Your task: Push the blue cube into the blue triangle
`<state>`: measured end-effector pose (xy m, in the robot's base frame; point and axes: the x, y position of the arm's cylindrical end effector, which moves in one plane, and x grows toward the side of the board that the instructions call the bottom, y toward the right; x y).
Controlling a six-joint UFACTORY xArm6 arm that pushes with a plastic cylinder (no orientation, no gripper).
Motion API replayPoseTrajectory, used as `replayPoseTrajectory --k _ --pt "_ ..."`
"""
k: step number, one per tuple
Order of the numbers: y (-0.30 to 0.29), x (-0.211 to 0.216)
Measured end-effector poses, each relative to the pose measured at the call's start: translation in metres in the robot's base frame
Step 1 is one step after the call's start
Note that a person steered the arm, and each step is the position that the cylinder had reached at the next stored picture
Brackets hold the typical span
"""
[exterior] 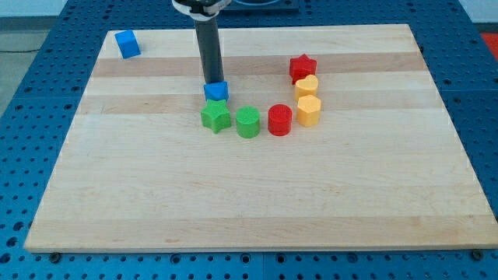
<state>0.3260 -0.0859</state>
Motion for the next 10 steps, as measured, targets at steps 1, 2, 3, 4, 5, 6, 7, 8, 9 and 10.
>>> replayPoseTrajectory --k 1,2,3,4,5,6,7,8,9,10 --pt "-0.061 -0.023" --pt "-0.137 -0.036" --pt "-0.199 -0.042" --pt "-0.219 -0.05" --pt "-0.216 -0.075" --pt "-0.196 -0.09" --pt "-0.159 -0.09" --pt "-0.124 -0.09" --pt "-0.089 -0.09" --pt "-0.062 -0.091"
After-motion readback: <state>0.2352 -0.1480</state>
